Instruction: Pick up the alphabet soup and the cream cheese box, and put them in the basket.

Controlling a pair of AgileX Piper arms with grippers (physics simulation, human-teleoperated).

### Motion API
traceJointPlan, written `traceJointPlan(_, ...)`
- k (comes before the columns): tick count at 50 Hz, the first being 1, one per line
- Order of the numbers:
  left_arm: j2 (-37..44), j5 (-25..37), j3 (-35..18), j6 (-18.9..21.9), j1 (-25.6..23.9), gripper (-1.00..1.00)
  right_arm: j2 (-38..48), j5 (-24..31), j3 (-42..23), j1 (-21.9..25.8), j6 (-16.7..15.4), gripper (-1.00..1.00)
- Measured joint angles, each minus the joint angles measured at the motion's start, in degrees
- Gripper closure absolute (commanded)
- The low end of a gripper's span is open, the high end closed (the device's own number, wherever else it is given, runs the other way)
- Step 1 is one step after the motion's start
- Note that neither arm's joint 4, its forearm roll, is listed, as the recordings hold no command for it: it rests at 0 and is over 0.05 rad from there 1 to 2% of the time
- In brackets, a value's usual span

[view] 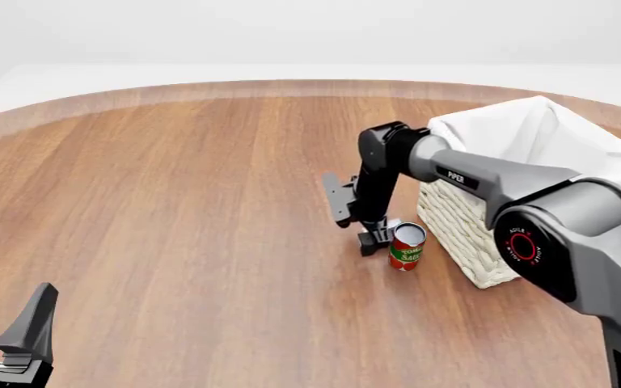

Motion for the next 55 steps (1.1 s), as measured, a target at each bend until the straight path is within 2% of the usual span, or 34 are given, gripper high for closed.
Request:
traceJointPlan(12,0.0,0.0,0.0,0.0,0.0,-1.0,0.49,0.05,-0.35,-0.04,0.16,-1.0)
traceJointPlan(13,0.0,0.0,0.0,0.0,0.0,-1.0,0.52,0.04,-0.37,-0.05,0.16,1.0)
traceJointPlan(34,0.0,0.0,0.0,0.0,0.0,-1.0,0.16,-0.71,0.29,-0.43,-0.44,1.0)
traceJointPlan(55,-0.01,0.0,0.0,0.0,0.0,-1.0,-0.64,-4.53,-1.98,-1.68,-3.14,1.0)
